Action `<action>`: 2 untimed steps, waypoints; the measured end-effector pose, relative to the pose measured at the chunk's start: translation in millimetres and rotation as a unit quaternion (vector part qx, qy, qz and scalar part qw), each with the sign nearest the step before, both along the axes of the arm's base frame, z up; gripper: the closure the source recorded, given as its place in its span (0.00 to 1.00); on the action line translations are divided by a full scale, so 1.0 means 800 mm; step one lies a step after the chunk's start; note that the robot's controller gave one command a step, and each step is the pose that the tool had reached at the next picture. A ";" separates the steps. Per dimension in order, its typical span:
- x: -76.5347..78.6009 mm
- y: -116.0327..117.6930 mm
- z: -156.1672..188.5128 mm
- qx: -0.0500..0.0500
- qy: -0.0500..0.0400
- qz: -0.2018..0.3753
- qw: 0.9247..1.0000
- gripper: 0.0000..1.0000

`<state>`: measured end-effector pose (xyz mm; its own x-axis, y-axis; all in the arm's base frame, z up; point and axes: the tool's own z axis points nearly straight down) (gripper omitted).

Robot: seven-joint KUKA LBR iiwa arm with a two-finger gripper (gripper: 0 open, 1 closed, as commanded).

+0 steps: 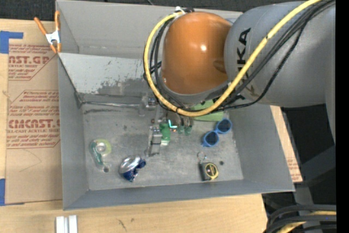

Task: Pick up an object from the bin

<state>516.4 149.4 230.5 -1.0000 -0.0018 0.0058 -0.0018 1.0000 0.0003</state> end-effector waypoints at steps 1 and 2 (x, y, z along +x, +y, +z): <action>-0.043 0.042 -0.199 0.002 -0.008 0.362 0.932 0.00; -0.023 0.003 -0.162 0.001 -0.004 0.442 0.897 0.00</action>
Offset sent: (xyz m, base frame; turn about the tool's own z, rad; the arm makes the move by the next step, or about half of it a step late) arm -0.0370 0.0330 -0.1605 -0.7425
